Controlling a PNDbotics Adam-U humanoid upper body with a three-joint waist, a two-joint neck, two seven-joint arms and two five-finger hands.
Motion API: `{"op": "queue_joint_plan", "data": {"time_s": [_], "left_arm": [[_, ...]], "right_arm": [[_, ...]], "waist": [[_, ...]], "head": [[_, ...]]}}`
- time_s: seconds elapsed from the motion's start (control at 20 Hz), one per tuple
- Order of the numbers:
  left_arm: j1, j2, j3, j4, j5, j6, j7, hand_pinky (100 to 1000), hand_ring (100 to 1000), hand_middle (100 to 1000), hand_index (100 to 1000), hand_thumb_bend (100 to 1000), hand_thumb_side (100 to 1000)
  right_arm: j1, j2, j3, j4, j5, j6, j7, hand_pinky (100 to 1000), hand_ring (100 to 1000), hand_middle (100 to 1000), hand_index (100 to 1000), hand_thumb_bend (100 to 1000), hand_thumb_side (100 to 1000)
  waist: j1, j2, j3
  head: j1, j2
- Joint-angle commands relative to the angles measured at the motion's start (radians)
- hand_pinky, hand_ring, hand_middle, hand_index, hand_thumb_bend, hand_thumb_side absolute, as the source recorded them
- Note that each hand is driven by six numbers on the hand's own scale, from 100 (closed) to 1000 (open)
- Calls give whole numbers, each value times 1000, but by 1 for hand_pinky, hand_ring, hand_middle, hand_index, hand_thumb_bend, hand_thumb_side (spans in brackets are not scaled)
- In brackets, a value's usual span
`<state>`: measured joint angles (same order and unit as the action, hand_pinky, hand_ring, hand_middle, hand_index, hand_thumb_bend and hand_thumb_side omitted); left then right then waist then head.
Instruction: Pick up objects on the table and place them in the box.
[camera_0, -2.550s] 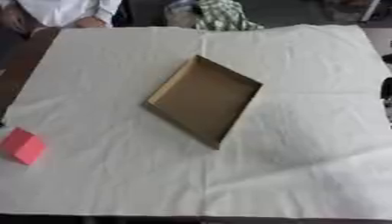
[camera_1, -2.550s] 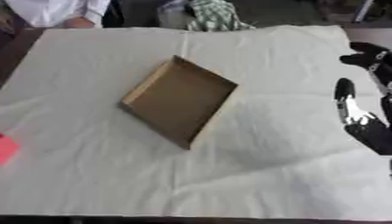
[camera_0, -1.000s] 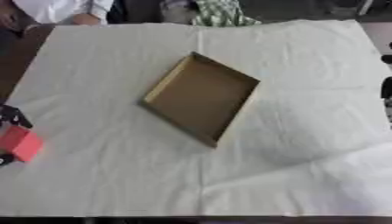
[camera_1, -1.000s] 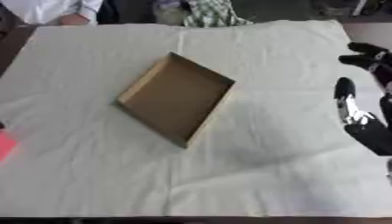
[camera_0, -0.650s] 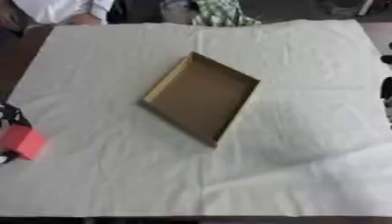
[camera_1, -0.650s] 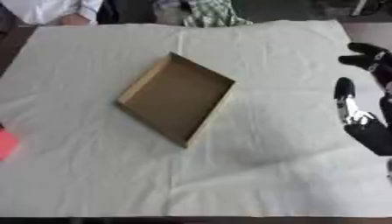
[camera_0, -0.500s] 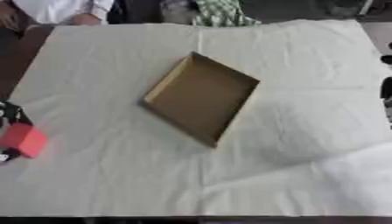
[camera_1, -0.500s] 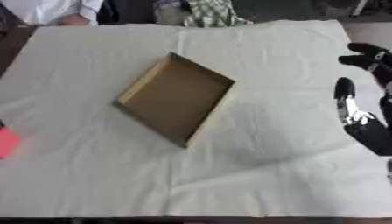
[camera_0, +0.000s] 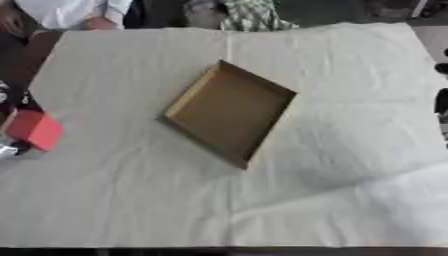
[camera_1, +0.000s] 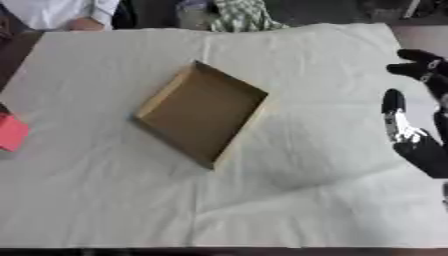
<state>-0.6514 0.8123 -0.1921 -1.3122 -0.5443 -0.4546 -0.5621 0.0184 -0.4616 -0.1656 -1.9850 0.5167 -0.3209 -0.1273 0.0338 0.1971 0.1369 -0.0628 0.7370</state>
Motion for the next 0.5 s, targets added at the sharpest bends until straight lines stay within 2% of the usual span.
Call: {"op": "queue_joint_plan", "data": {"time_s": [0.05,0.5], "left_arm": [[-55,0,-10,-21,23,9,-22,581,650,606,713,290,100],[-236,-164,-57,5,40,10,-70,580,641,604,714,243,100]], "right_arm": [[-2,-23,-4,-15,-6,-3,3,881,805,856,809,100,871],[-1,-29,-3,-15,-10,-9,4,882,808,858,811,100,868]], "waist": [[1,-17,1],[-2,-26,-2]], "head": [[5,7],[16,13]]}}
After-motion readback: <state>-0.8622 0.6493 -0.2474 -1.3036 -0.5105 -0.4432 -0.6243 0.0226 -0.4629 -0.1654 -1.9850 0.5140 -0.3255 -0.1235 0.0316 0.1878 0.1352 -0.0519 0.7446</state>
